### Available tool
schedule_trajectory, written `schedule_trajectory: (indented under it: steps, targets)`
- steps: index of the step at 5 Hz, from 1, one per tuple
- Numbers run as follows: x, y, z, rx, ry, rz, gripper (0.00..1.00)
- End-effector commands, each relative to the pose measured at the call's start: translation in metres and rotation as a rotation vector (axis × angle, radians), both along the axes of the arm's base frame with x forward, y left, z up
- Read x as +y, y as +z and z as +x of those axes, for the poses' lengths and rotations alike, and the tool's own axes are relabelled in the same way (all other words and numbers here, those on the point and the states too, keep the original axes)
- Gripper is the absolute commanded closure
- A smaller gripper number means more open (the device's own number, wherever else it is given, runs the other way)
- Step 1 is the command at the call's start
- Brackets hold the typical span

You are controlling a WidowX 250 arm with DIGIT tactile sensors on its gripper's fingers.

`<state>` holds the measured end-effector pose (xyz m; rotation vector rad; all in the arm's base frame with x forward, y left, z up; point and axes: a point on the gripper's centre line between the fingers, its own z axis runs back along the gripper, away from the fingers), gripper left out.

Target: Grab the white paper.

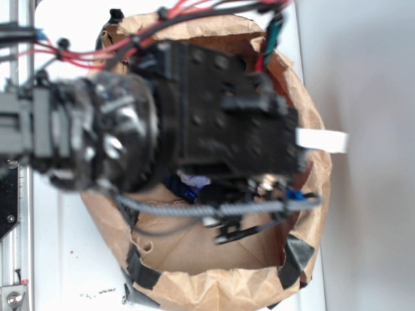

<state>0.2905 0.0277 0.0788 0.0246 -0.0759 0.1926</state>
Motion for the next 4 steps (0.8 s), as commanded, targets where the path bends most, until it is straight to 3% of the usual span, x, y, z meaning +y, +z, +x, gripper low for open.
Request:
schedule_trajectory:
  steps: [1,2,4]
  targets:
    - [0.014,0.015,-0.002,-0.090,0.153,-0.060,0.00]
    - [0.011,0.012,0.011,-0.105,0.227,-0.017,0.00]
    - [0.016,0.016,0.024,-0.040,0.313,-0.036,0.00]
